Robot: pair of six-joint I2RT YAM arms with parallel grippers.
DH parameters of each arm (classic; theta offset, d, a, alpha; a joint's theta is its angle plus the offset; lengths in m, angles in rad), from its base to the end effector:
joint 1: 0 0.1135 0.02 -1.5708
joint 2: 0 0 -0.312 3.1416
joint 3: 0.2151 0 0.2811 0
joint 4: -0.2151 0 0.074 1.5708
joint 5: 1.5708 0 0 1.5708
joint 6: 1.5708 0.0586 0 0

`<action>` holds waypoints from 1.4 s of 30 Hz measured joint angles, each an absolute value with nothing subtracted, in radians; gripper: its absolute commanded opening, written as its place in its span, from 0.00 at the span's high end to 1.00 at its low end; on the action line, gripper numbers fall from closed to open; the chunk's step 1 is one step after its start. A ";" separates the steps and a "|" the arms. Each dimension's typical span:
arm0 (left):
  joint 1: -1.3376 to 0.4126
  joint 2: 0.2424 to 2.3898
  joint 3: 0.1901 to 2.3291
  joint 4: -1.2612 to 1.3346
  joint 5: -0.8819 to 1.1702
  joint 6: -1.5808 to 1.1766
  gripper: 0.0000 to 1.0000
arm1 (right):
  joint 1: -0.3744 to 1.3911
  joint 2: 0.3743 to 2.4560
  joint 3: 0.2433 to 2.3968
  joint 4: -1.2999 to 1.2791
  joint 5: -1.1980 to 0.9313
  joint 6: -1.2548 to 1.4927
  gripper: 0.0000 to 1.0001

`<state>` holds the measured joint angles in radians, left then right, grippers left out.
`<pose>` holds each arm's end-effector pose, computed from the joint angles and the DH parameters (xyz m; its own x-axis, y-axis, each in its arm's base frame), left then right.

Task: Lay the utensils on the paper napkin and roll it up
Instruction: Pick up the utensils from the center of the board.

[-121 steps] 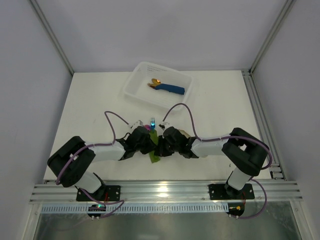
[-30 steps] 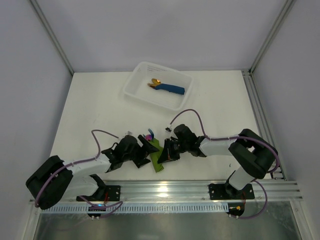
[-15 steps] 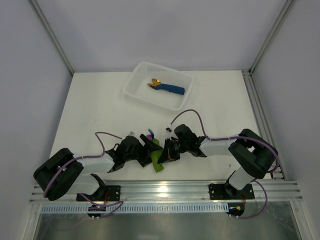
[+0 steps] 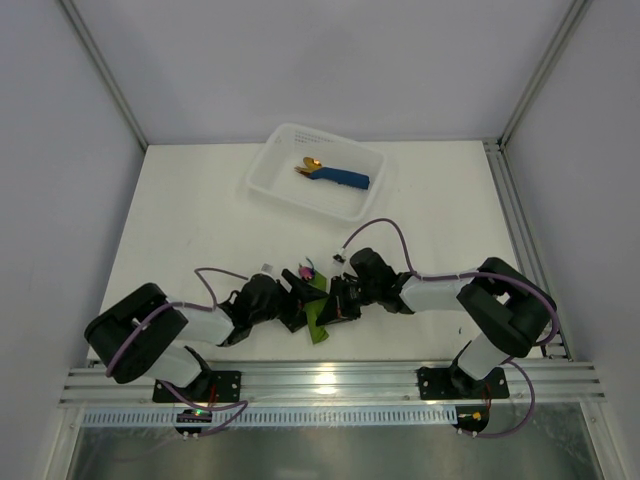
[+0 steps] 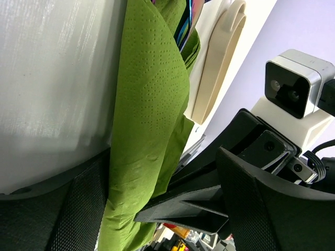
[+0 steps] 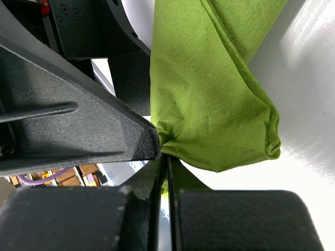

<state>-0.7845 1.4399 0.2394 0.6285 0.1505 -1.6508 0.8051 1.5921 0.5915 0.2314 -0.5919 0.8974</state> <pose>0.1676 -0.1797 0.1171 -0.7546 -0.6393 0.1481 -0.4448 0.3324 -0.8316 0.1937 0.2487 0.1413 -0.9855 -0.0890 -0.1447 -0.1695 0.5704 0.8037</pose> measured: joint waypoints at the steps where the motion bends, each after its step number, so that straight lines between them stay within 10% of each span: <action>1: -0.785 1.441 0.239 0.631 0.150 -1.651 0.20 | 0.805 1.592 0.591 0.232 -0.592 0.897 0.96; 42: -0.838 1.416 0.306 0.441 0.139 -1.686 0.14 | 0.787 1.575 0.590 0.207 -0.616 0.897 0.96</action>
<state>-0.8375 1.4162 0.3061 0.4412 0.1390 -1.6859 0.7868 1.5749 0.5903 0.2073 -0.6159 0.8974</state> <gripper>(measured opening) 0.854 0.056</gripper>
